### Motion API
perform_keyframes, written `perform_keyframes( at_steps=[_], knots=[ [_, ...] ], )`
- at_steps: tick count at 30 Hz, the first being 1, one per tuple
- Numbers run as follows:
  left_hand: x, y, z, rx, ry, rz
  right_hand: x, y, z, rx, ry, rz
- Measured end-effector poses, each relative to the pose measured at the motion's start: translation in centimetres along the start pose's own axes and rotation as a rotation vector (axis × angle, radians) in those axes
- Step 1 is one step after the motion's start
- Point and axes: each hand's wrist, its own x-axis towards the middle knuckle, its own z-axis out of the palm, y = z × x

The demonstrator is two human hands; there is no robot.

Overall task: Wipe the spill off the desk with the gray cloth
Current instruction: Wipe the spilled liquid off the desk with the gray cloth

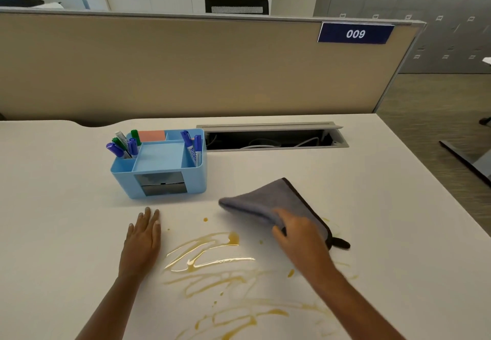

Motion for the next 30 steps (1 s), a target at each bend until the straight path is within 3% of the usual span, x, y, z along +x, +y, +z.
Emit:
perform_keyframes(
  at_steps=[7, 11, 15, 19, 25, 30],
  knots=[
    [-0.1, -0.6, -0.5, -0.021, -0.022, 0.031, -2.5, 0.0, 2.3, 0.124, -0.484, 0.179],
    [-0.3, -1.1, -0.6, -0.009, -0.027, 0.064, -1.2, 0.5, 2.7, 0.217, -0.416, 0.299],
    [-0.6, -1.2, -0.5, 0.0, 0.022, 0.067, 0.6, 0.3, 5.9, -0.122, -0.423, 0.236],
    [-0.6, -1.0, -0.4, -0.01, 0.033, 0.069, 1.7, 0.3, 8.9, -0.29, -0.428, 0.194],
    [-0.7, -1.3, -0.4, 0.0, 0.032, 0.071, 4.3, 2.6, 9.2, -0.318, -0.335, 0.191],
    [-0.7, -1.5, -0.4, 0.016, 0.027, 0.072, 5.0, 6.0, 6.6, -0.276, -0.192, 0.378]
  ],
)
